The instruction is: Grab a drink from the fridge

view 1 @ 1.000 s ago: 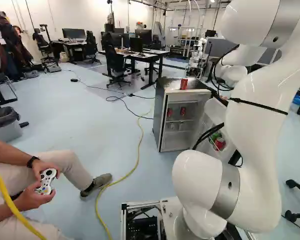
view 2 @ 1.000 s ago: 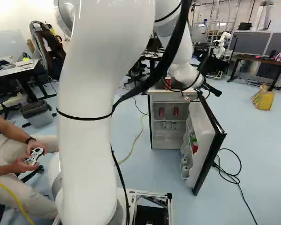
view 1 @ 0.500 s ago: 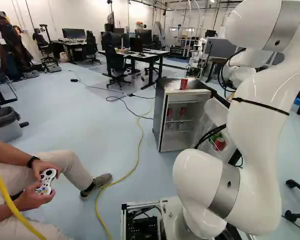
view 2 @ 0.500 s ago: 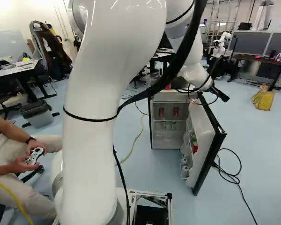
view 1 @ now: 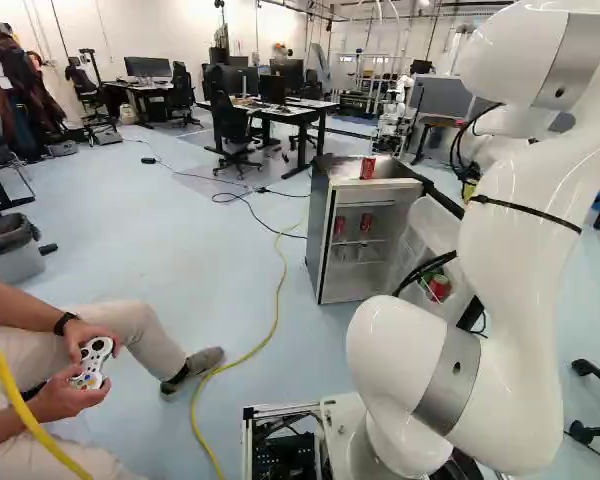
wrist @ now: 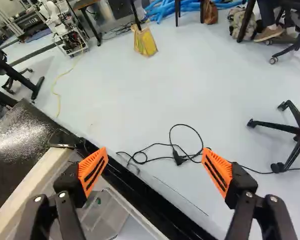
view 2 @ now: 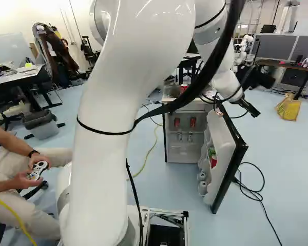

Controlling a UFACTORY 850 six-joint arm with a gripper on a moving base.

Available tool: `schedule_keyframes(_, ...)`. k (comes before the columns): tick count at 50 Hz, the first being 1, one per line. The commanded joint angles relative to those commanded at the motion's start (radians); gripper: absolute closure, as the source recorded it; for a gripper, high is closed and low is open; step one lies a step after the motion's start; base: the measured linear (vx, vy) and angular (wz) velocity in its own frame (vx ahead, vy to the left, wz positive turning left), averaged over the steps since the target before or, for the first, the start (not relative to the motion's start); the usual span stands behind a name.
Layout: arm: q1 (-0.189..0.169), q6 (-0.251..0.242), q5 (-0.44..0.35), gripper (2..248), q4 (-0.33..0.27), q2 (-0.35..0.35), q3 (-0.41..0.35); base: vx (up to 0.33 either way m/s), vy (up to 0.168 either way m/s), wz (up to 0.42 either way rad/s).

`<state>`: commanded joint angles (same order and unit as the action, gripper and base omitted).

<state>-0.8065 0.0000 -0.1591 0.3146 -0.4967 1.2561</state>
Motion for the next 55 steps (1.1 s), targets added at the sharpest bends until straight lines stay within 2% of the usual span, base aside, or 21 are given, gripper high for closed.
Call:
schedule_keyframes(35,-0.097,0.000,0.168,3,0.046,-0.057,0.075,0.000,0.000,0.000)
schedule_keyframes(55,-0.152,0.000,0.274,3,0.054,-0.059,0.078,0.000,0.000,0.000)
